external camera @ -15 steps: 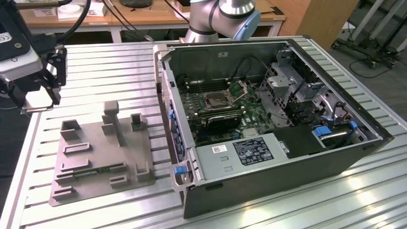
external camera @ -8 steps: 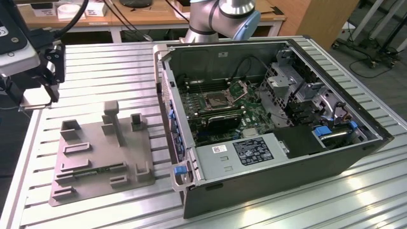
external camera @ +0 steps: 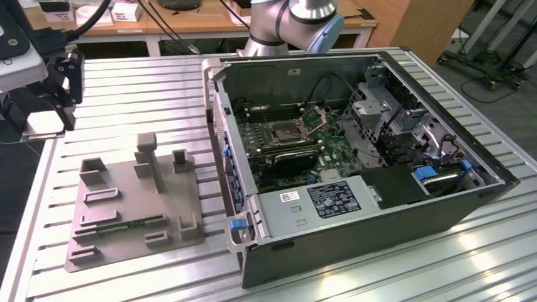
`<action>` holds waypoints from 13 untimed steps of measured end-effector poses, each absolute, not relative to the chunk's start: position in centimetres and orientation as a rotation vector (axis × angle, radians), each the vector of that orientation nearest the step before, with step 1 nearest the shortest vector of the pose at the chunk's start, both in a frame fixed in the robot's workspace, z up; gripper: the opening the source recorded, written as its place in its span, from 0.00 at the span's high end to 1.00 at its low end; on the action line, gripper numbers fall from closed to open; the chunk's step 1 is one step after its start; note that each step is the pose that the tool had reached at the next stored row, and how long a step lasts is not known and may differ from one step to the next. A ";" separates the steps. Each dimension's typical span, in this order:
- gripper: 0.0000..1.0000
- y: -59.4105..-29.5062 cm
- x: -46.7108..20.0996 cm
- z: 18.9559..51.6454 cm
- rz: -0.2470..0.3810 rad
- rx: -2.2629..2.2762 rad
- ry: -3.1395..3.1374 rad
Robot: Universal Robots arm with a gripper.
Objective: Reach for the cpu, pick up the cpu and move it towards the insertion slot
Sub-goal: 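Pick up the cpu and move it towards the insertion slot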
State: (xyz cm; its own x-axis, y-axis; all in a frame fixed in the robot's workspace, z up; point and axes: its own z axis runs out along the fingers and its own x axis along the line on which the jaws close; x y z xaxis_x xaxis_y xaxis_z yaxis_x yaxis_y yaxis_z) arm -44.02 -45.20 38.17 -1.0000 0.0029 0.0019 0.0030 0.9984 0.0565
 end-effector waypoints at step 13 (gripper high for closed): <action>0.45 -45.2 -44.0 38.5 -0.089 -0.005 -3.138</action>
